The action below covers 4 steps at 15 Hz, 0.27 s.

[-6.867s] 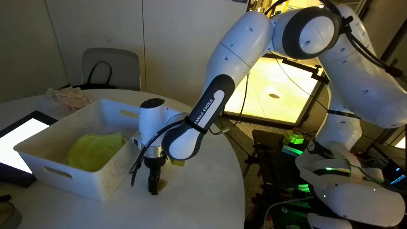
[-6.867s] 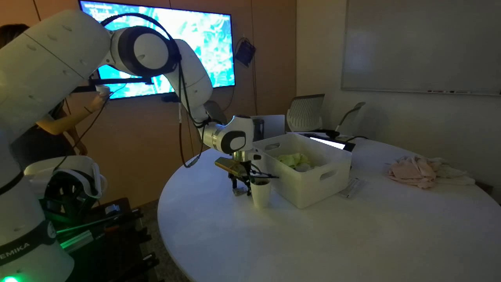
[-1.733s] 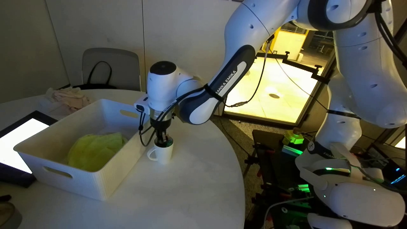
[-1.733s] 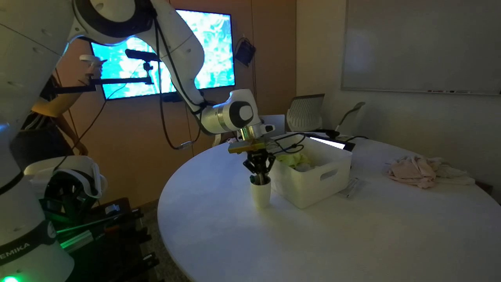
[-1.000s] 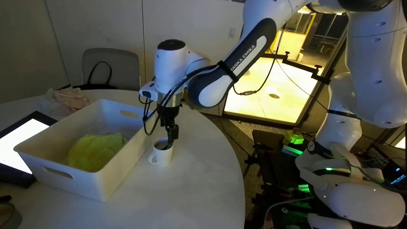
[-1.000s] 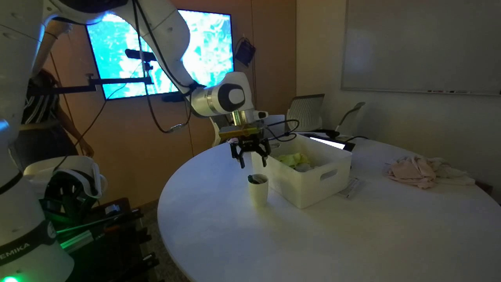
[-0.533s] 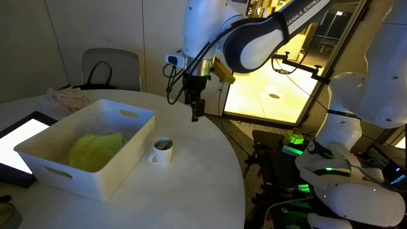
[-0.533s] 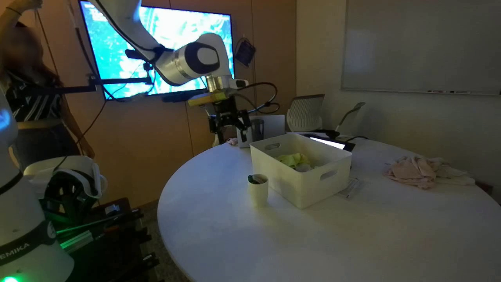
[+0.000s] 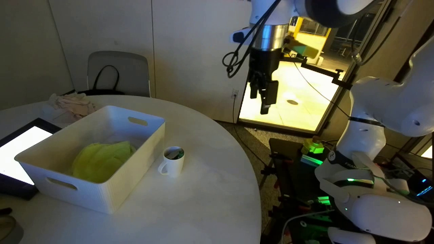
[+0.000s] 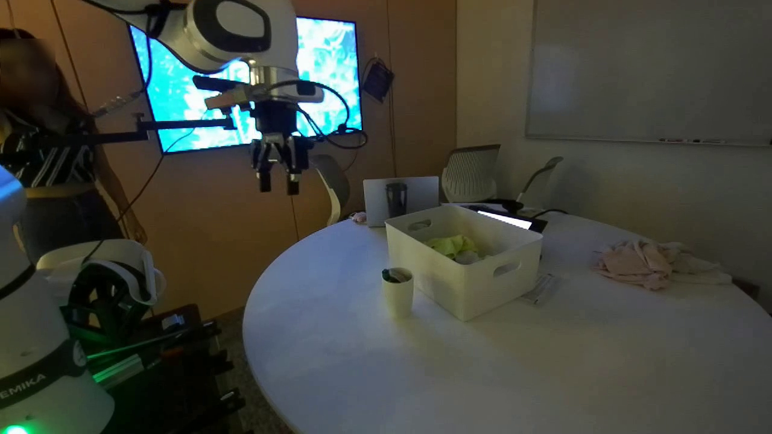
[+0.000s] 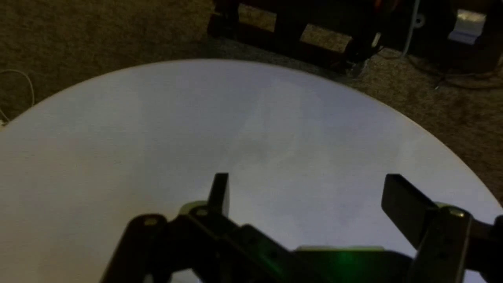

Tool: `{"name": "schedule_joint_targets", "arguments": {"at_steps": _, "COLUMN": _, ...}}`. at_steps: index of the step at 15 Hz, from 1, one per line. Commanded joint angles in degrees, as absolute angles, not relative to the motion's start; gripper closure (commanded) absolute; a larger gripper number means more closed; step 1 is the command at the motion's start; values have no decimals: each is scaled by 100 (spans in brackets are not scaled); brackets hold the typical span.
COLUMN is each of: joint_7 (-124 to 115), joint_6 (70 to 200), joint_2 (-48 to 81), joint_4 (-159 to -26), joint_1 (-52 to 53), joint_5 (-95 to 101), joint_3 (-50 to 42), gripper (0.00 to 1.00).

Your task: Put each towel in the white box, and each item from the towel in the white mug

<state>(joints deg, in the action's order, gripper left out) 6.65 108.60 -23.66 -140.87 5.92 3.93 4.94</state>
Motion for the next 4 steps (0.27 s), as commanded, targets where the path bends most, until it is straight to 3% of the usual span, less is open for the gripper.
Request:
{"name": "schedule_joint_targets", "arguments": {"at_steps": 1, "joint_7": 615, "joint_6": 10398, "joint_2": -3702, "joint_4": -14735, "joint_1": 593, "joint_5": 165, "joint_3": 312, "gripper": 0}}
{"name": "schedule_joint_targets", "arguments": {"at_steps": 2, "joint_7": 635, "joint_6": 10520, "joint_2": -2997, "joint_4": -14350, "joint_1": 612, "joint_5": 318, "joint_3": 400, "gripper": 0}}
{"name": "schedule_joint_targets", "arguments": {"at_steps": 4, "joint_7": 638, "joint_6": 10404, "joint_2": -3475, "joint_4": -14585, "joint_1": 603, "joint_5": 303, "joint_3": 328, "gripper": 0}}
